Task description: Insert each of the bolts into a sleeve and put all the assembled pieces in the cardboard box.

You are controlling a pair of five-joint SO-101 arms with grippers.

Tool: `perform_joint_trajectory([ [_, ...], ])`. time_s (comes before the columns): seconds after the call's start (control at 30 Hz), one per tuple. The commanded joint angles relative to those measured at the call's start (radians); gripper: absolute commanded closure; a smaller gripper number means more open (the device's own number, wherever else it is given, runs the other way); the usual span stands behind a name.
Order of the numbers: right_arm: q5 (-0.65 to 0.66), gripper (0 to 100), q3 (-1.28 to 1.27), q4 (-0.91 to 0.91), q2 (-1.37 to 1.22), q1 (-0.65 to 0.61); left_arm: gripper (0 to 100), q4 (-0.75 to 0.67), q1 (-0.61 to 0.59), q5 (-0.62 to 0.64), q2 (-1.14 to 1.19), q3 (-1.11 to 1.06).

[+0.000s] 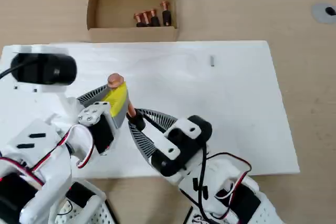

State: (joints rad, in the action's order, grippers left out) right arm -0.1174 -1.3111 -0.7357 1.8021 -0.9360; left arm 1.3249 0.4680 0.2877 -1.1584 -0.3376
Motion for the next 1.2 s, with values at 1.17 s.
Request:
perform_joint_trajectory([
  [1.17, -0.008, 98.9, 0.414, 0.539, -0.769, 0.325, 93, 0.192, -0.354, -0.219, -0.002, 0.063],
])
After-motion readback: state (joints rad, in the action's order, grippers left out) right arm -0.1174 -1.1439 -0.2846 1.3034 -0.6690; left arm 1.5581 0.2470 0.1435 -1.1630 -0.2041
